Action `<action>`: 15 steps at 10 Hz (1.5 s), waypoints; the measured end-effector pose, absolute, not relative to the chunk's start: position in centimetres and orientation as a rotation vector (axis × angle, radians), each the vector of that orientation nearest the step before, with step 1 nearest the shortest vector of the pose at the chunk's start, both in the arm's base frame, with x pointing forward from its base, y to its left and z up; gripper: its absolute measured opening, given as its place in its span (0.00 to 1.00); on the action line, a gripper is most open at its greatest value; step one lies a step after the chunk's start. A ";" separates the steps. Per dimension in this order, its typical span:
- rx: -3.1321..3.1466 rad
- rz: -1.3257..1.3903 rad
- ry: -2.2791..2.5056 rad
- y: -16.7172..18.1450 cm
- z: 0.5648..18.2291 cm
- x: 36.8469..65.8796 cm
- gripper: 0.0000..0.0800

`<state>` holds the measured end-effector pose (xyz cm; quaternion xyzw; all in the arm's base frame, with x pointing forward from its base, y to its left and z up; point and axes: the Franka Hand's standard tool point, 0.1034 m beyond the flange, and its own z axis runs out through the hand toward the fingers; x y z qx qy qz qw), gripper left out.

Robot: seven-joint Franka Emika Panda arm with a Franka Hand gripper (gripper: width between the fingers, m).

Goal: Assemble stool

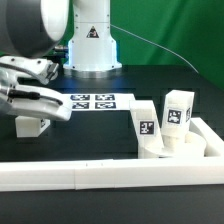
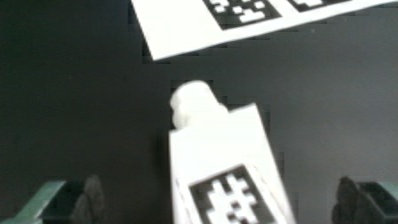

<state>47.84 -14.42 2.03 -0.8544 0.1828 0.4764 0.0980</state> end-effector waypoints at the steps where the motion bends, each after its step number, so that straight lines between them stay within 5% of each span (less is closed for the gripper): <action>1: -2.544 1.402 0.549 -14.1 1.6 47.9 0.81; 3: -2.556 1.390 0.549 -13.8 1.3 47.9 0.81; 5: -2.554 1.389 0.552 -14.0 1.3 47.9 0.50; 7: -2.554 1.389 0.554 -14.0 1.3 47.8 0.40; 12: -2.552 1.388 0.556 -14.1 1.3 47.8 0.40; 13: -2.557 1.386 0.552 -14.0 1.8 48.1 0.40; 15: -2.607 1.278 0.513 -12.7 8.0 51.2 0.40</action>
Offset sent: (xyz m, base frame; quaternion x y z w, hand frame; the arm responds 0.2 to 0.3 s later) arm 0.0000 0.0000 0.0000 0.0000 0.0000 0.0000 1.0000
